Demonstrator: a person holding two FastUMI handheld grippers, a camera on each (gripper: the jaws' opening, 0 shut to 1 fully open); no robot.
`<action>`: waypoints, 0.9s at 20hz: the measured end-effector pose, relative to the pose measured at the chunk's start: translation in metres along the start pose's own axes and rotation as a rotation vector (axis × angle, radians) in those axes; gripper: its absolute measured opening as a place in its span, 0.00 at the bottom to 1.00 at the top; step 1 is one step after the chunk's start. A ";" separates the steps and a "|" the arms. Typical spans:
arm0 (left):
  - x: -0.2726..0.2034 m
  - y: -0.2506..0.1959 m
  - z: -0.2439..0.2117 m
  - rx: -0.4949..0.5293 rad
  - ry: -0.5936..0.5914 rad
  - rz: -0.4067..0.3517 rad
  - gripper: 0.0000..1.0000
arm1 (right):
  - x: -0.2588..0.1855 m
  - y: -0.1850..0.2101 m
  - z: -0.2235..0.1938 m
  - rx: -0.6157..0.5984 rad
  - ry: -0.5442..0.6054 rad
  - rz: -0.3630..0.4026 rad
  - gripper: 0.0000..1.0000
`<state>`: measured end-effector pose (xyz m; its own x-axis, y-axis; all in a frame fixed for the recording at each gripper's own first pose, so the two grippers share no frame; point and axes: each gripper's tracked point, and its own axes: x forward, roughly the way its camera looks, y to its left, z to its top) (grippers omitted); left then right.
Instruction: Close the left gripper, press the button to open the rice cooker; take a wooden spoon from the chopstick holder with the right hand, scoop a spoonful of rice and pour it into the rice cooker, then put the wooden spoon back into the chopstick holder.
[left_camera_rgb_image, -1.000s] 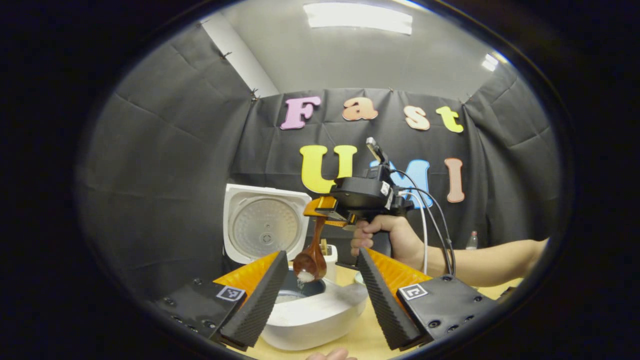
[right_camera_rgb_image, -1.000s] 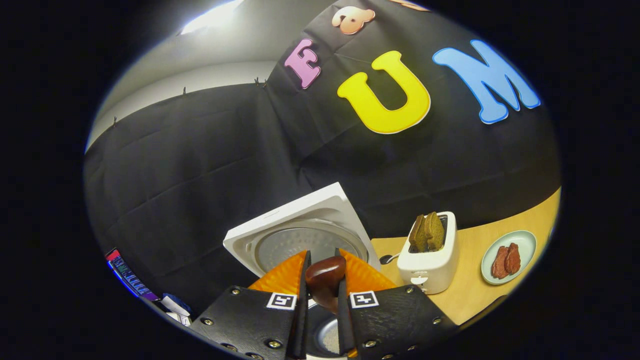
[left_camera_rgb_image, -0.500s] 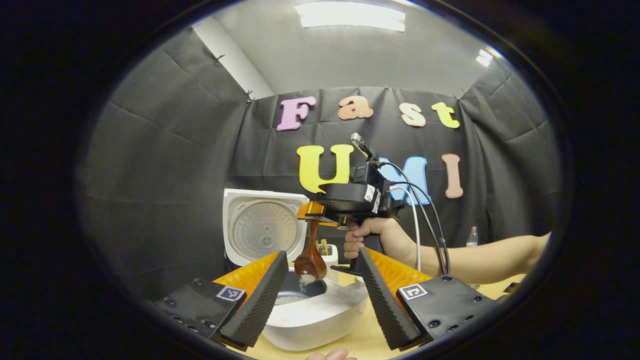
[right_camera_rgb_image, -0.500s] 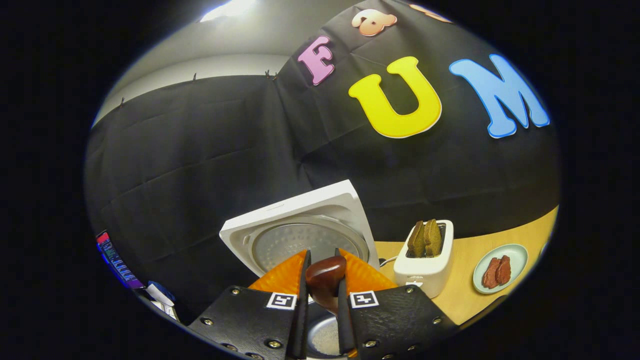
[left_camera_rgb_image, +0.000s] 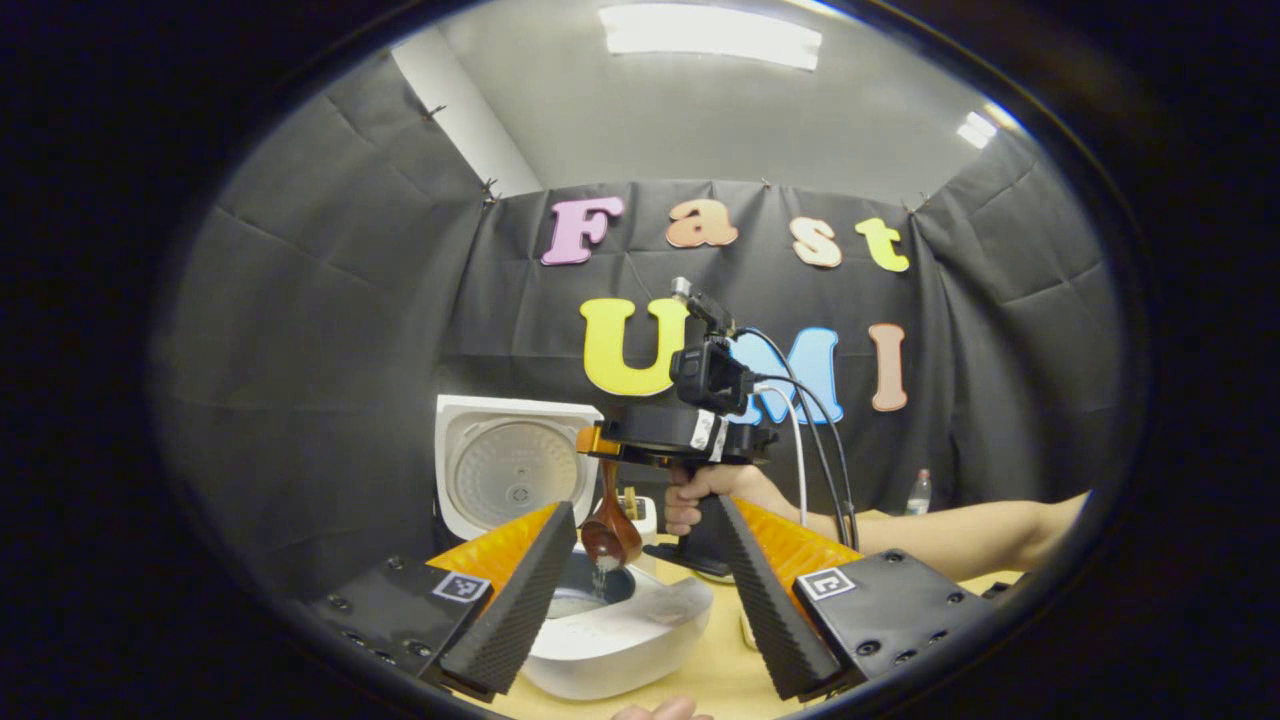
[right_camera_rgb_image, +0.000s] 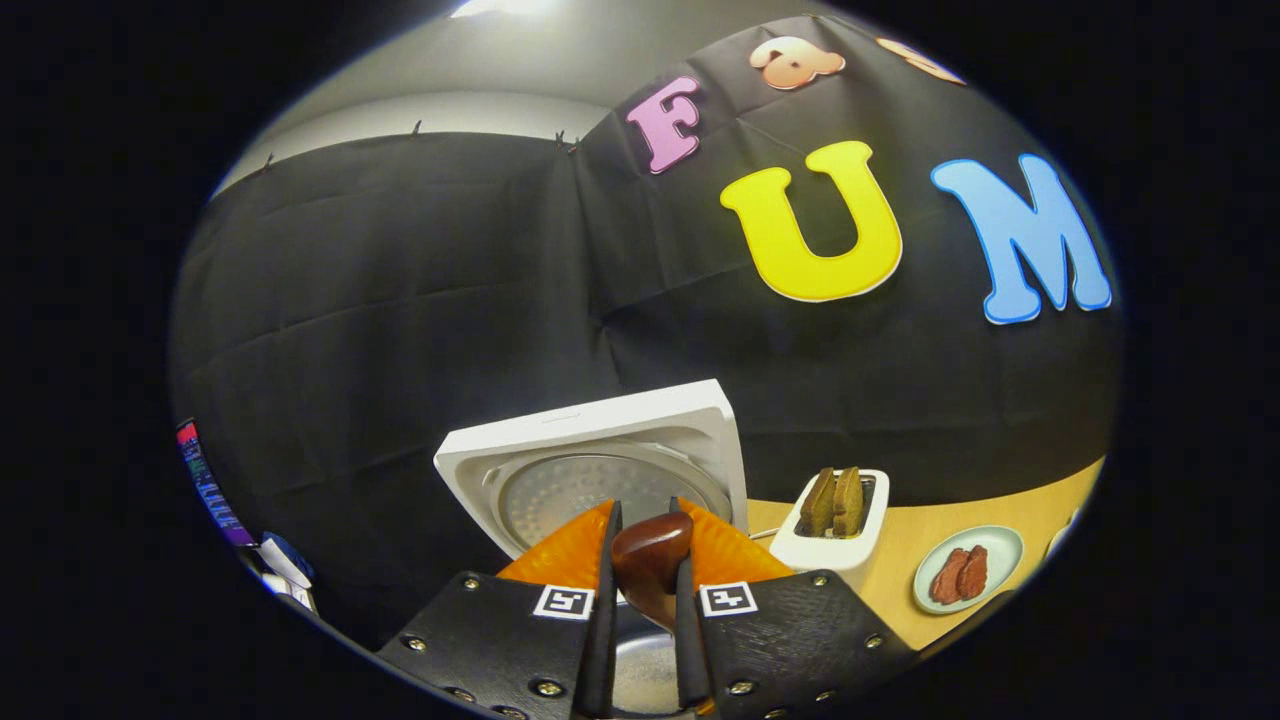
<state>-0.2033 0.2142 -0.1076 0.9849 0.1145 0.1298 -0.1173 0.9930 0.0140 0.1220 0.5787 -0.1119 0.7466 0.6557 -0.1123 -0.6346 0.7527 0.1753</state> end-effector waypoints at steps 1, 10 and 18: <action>-0.002 0.001 0.002 0.009 -0.005 0.005 0.97 | 0.000 0.004 0.000 -0.013 0.000 0.006 0.24; -0.016 -0.011 -0.003 0.035 0.008 -0.009 0.95 | 0.011 0.026 -0.011 -0.144 0.046 -0.014 0.24; -0.019 -0.011 -0.011 0.031 0.014 -0.010 0.98 | 0.011 0.036 -0.013 -0.257 0.035 -0.014 0.24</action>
<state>-0.2195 0.2011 -0.1212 0.9877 0.1050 0.1158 -0.1110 0.9927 0.0464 0.1044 0.6134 -0.1194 0.7514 0.6431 -0.1478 -0.6572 0.7494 -0.0807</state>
